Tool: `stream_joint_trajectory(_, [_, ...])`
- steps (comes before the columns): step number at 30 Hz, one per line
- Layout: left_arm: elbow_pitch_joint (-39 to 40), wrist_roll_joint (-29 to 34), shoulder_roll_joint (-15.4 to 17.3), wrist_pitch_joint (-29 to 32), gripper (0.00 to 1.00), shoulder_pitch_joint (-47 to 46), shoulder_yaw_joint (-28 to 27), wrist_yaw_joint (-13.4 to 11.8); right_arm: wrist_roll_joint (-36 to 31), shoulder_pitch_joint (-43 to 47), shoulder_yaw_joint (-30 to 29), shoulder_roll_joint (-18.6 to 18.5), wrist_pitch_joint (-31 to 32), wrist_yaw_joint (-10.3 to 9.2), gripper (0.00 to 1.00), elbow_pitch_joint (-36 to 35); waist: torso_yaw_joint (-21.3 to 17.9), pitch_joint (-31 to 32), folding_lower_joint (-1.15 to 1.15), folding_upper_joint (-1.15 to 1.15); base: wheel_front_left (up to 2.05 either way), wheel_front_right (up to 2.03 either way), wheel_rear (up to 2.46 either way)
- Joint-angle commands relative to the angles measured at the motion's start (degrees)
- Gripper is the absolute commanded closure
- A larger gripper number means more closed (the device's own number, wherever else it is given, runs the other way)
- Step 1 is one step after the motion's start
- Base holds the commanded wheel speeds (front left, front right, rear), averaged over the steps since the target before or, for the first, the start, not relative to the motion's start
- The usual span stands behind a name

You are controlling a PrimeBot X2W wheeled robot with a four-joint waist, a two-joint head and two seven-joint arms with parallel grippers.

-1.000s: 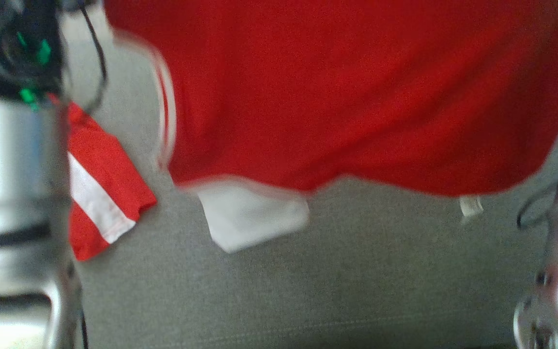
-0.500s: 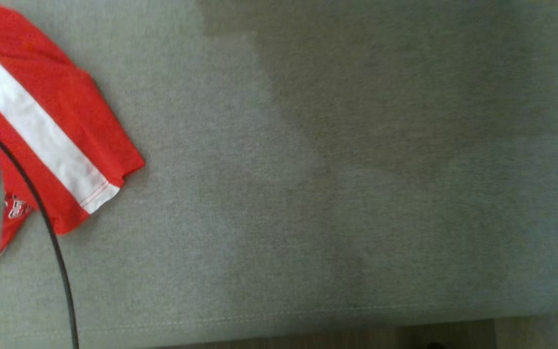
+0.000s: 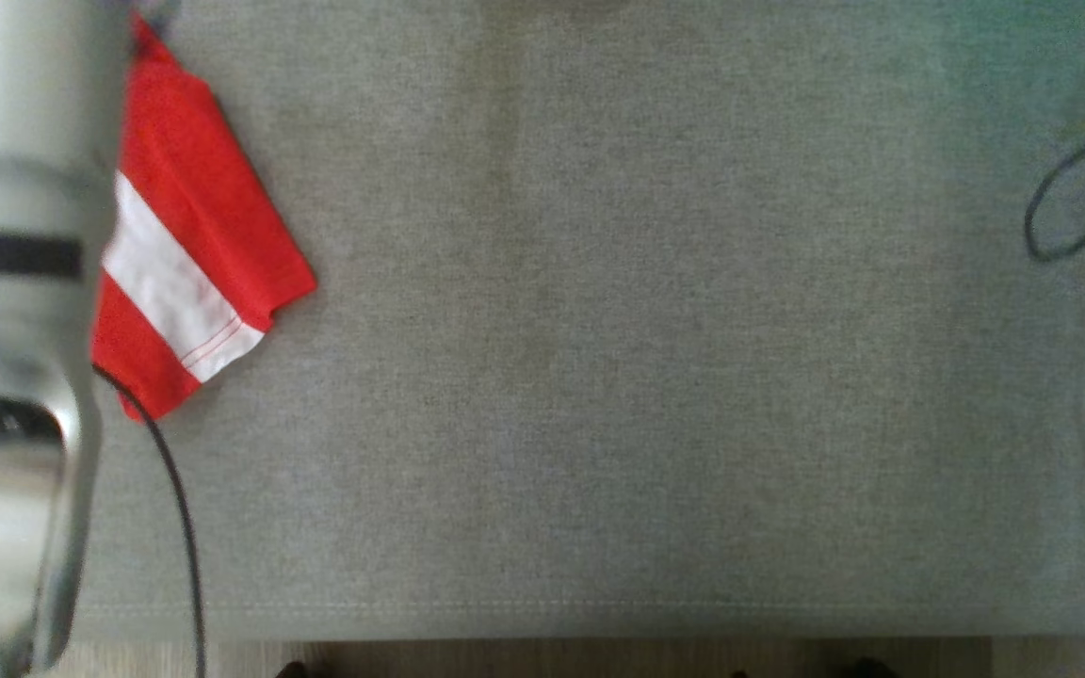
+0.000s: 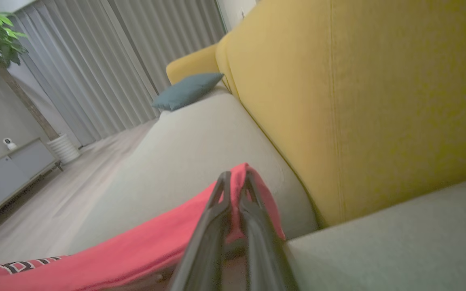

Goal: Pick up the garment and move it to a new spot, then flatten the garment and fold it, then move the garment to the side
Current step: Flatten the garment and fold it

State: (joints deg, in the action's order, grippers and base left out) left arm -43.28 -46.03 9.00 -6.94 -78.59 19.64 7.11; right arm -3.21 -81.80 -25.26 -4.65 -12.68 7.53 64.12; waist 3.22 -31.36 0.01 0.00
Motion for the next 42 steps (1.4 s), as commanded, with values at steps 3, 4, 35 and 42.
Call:
stream_joint_trajectory(3, [5.4,-1.9,5.2,-1.4,1.00,4.1,4.8,0.4,-0.5,2.3,0.3,-1.1,0.3,-0.04,1.00,2.1,0.3,2.2,-0.01,0.00,0.00,0.00,0.00])
stream_joint_trajectory(4, [6.1,-2.7,6.0,-1.7,1.00,5.8,6.1,0.4,-0.5,3.4,0.6,-1.7,0.7,-0.04,1.00,3.2,0.3,2.8,-0.01,0.00,0.00,0.00,0.00])
stream_joint_trajectory(35, [24.9,-15.6,25.0,2.4,1.00,42.3,29.8,0.4,14.5,33.6,25.9,-10.0,16.6,-0.04,1.00,8.5,-0.6,25.1,-0.01,0.00,0.00,0.00,0.00])
stream_joint_trajectory(42, [31.3,-17.0,29.1,6.9,1.00,47.3,34.5,0.4,22.7,39.6,32.2,-11.3,24.3,-0.04,1.00,4.0,-0.9,29.0,-0.01,0.00,0.00,0.00,0.00])
